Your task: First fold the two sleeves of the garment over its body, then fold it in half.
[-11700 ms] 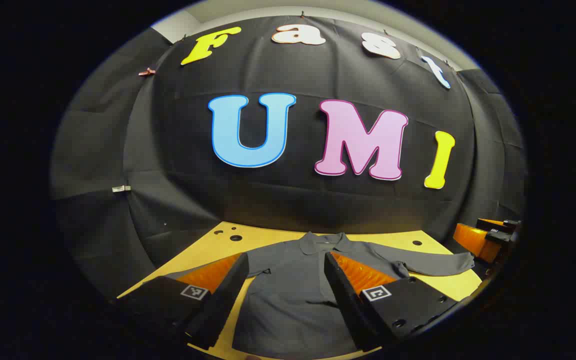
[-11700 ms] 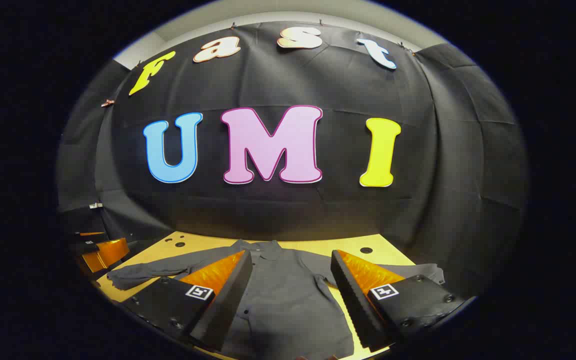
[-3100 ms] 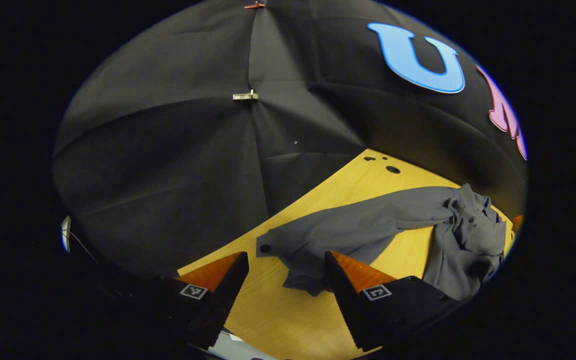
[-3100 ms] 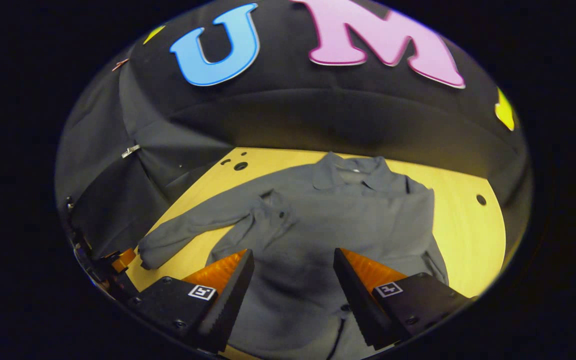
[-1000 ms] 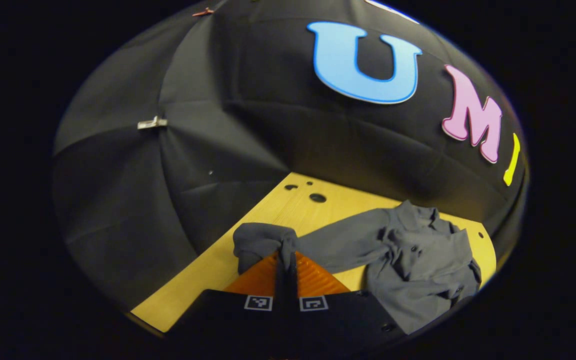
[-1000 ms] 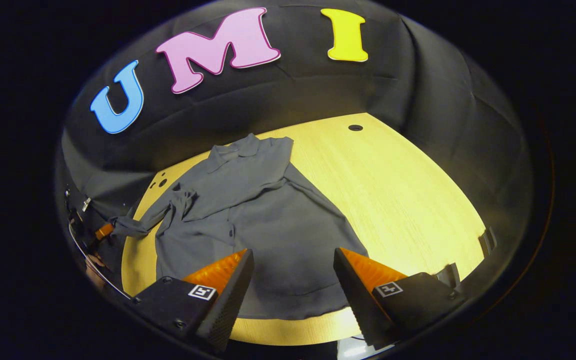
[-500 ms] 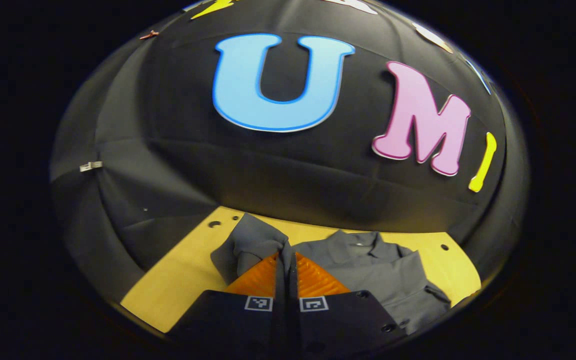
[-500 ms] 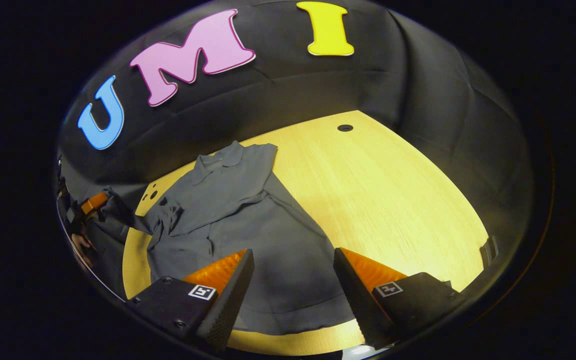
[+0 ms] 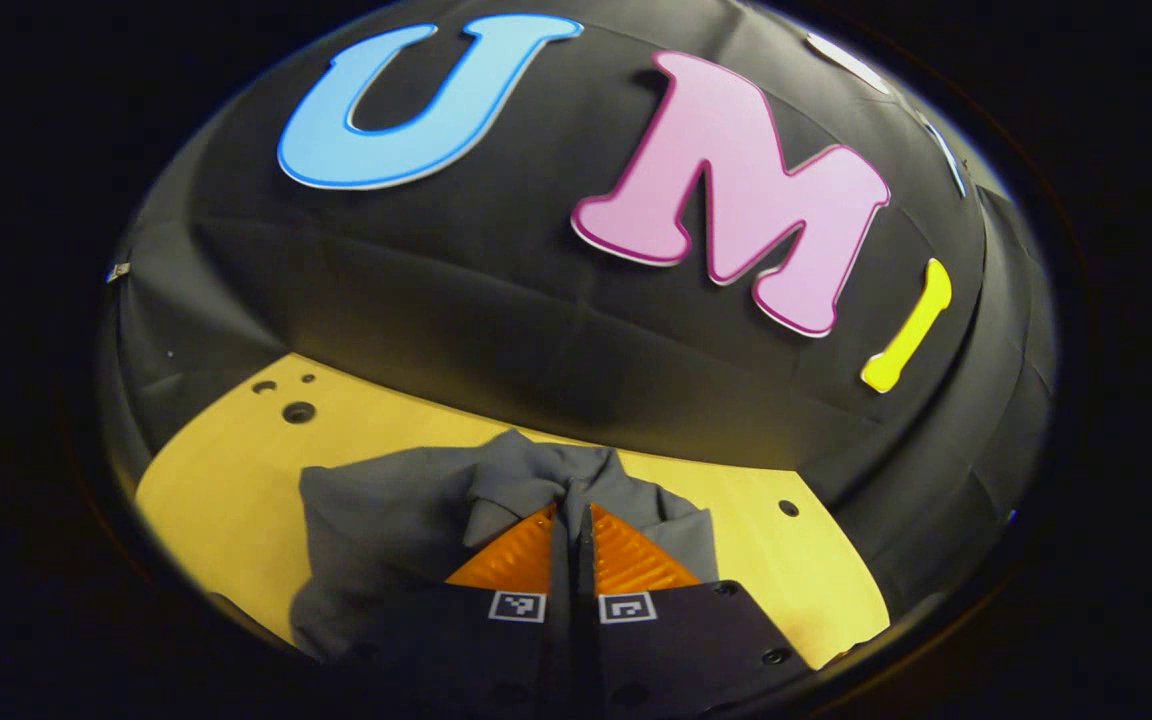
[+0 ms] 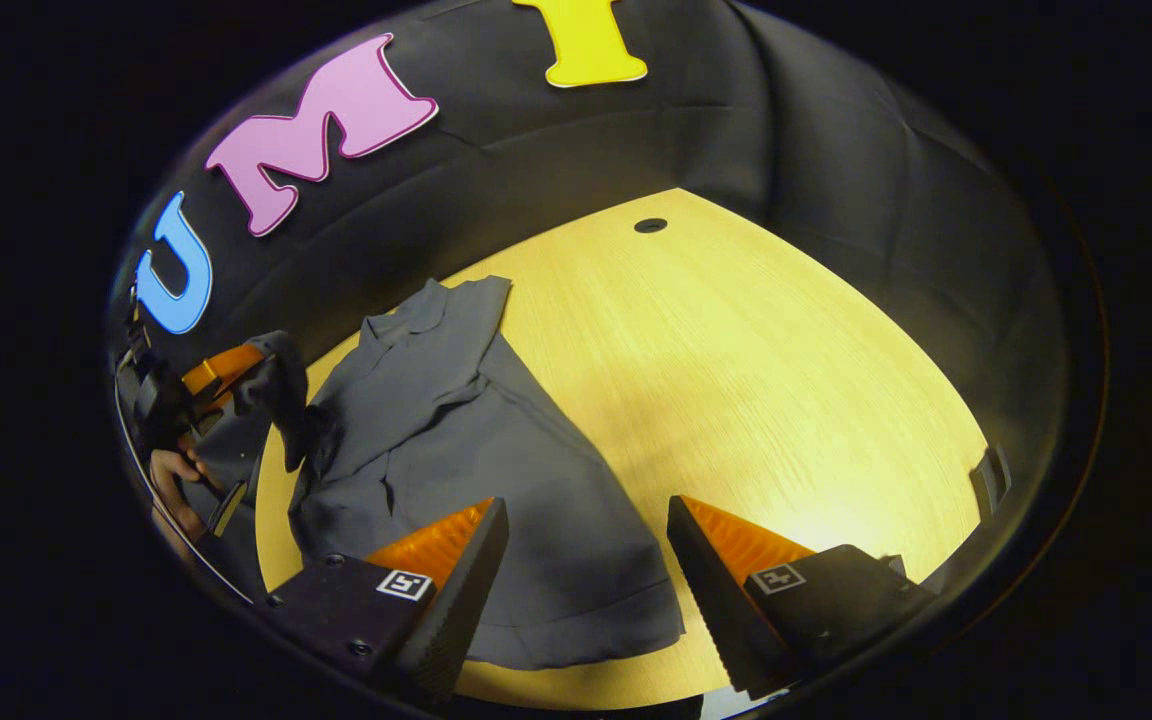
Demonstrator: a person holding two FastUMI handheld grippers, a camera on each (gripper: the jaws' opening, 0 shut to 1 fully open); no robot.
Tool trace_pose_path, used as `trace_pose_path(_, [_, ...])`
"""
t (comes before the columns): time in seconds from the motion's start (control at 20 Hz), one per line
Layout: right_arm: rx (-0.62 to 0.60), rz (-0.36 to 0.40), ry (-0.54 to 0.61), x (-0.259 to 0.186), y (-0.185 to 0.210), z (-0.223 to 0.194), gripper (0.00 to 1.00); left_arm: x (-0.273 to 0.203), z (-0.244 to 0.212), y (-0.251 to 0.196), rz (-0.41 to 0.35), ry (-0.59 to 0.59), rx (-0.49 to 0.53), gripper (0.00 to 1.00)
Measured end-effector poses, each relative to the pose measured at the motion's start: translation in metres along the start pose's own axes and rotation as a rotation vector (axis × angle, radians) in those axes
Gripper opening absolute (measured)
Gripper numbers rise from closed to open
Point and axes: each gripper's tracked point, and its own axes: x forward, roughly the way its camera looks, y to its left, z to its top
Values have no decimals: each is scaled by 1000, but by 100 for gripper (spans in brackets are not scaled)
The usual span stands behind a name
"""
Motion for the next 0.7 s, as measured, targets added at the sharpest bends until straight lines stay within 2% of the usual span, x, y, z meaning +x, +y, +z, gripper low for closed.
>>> trace_pose_path(0.25, [5,3,32,2,-12,-7,99,21,-22,-47,-67,42,7,5])
trace_pose_path(0.45, [-6,9,48,2,-21,-7,99,38,-35,-76,-100,61,-38,5])
trace_pose_path(0.7, [-10,26,64,4,-23,-9,99,57,-60,-89,-71,109,-29,8])
